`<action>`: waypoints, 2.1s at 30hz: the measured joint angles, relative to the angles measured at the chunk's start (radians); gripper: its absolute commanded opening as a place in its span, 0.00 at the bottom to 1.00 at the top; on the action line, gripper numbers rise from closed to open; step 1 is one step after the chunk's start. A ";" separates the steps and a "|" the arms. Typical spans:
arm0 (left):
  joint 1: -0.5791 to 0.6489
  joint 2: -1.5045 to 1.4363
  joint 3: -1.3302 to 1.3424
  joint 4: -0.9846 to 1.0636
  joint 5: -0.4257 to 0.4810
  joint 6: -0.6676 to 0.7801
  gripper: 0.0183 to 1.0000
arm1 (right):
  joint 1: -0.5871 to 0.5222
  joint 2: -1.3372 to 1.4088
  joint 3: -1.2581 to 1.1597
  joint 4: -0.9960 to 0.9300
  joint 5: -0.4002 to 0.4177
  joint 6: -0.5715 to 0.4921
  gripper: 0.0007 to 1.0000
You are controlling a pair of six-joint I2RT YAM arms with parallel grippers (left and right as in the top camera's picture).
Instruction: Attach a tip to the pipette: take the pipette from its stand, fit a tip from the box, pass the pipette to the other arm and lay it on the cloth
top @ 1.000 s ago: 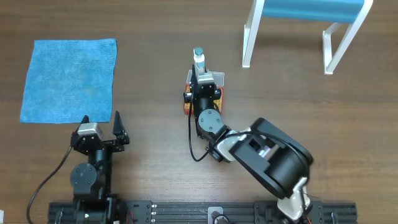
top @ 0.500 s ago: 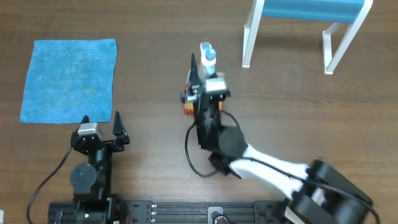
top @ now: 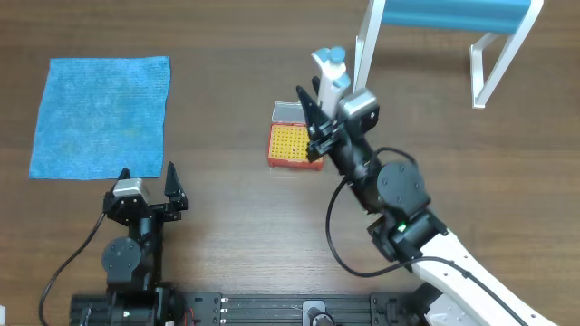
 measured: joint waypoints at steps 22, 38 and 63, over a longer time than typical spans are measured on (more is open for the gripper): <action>0.000 0.000 0.000 0.000 0.000 0.000 0.85 | -0.100 0.001 0.000 -0.219 -0.497 -0.051 0.07; 0.001 0.009 0.024 0.382 0.633 -0.960 0.88 | -0.100 0.002 0.000 -0.252 -0.536 -0.053 0.07; -0.263 1.228 0.820 0.829 1.523 -0.699 0.87 | -0.100 0.006 -0.001 -0.196 -0.863 0.075 0.07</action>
